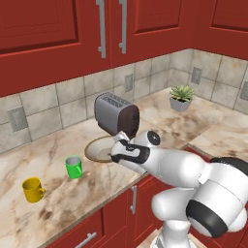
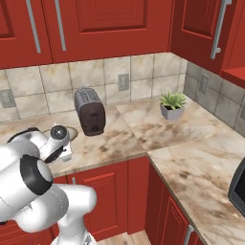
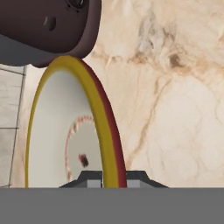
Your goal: Clear the mugs and bowl far away from the sink.
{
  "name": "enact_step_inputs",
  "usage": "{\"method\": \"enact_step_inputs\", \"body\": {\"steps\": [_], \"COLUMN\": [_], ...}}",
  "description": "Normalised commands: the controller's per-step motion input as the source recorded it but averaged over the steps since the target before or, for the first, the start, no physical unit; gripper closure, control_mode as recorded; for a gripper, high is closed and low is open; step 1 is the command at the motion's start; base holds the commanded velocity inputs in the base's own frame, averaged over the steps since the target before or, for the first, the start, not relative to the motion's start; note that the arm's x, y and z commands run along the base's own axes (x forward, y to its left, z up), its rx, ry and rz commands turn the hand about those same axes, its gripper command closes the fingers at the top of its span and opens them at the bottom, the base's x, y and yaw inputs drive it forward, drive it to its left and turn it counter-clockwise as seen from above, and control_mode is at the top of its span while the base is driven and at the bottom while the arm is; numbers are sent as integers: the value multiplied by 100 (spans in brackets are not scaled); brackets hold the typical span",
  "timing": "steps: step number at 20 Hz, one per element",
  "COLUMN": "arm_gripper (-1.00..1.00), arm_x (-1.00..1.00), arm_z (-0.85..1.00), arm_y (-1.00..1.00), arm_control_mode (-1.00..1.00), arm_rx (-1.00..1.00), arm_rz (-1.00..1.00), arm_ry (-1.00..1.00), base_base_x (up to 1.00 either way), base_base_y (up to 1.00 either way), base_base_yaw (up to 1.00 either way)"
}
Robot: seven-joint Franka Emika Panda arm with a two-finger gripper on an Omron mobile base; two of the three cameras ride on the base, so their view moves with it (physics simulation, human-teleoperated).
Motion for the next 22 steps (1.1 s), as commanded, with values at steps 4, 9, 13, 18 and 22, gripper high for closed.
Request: {"method": "enact_step_inputs", "body": {"steps": [4, 9, 13, 18, 22], "arm_gripper": [100, 100, 100, -100, -100], "arm_x": [7, 3, 1, 3, 0], "arm_z": [-15, -15, -12, -15, 0], "arm_y": [0, 0, 0, 2, 0], "arm_control_mode": [-100, -100, -100, -100, -100], "arm_rx": [0, 0, 0, -5, 0], "arm_rz": [0, 0, 0, 0, 0], "arm_ry": [0, 0, 0, 0, 0], "base_base_x": [0, 0, 0, 0, 0], "base_base_y": [0, 0, 0, 0, 0], "base_base_yaw": [0, 0, 0, 0, 0]}}
